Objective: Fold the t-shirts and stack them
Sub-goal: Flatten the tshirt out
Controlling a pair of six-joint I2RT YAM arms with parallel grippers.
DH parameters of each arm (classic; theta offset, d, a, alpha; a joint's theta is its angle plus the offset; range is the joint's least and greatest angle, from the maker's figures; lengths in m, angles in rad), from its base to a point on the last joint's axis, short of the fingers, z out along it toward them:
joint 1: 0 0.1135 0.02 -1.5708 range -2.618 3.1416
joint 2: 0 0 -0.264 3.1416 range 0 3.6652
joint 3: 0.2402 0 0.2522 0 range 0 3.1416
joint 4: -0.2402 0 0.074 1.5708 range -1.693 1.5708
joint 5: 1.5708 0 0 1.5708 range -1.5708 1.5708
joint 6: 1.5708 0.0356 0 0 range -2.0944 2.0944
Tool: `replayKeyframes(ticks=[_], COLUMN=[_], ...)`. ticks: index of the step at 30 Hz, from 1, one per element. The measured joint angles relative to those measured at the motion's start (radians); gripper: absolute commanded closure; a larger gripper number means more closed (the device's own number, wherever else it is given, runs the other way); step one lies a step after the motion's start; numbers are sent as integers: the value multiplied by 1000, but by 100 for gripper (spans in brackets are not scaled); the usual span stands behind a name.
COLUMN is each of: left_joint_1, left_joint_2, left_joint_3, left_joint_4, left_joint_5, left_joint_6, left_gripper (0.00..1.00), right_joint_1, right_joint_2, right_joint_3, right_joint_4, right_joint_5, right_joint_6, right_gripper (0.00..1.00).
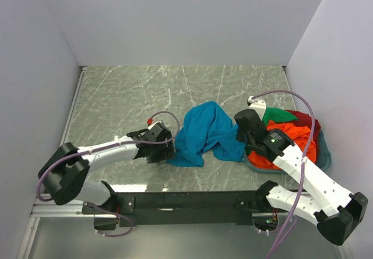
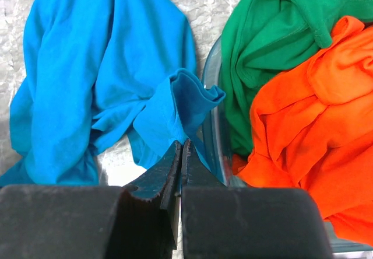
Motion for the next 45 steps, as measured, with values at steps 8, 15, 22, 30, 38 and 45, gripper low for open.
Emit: replayKeyframes(ticks=[8,15,22,30,38,45], left_joint_1=[-26,-81,-131,-156,-136,-80], left_joint_2=[109,180,267,217,-234,-476], left_joint_3=[58,124,211,230,350,531], left_joint_4=[-7,-34,-89,-134,-143,-158], left_joint_5=[-32,-57,-109,-117,-122,-243], left_joint_6=[1,0,-16,-25,21,35], left_gripper=[30,50,99,99,99,99], right_joint_1=[0,0,0,-9,-34,-42], right_joint_2=[-11,-13,-21,-28,-8,-54], right_joint_3=[0,-25,-32,-29,178,396], right_joint_4=[8,33,44,46,-17,-26], right_joint_5=[-3,-7,-10,5,86,145], right_joint_6=[-4,-11,-21,-24,-23,-59], right_gripper=[100,100,100,100,100,100])
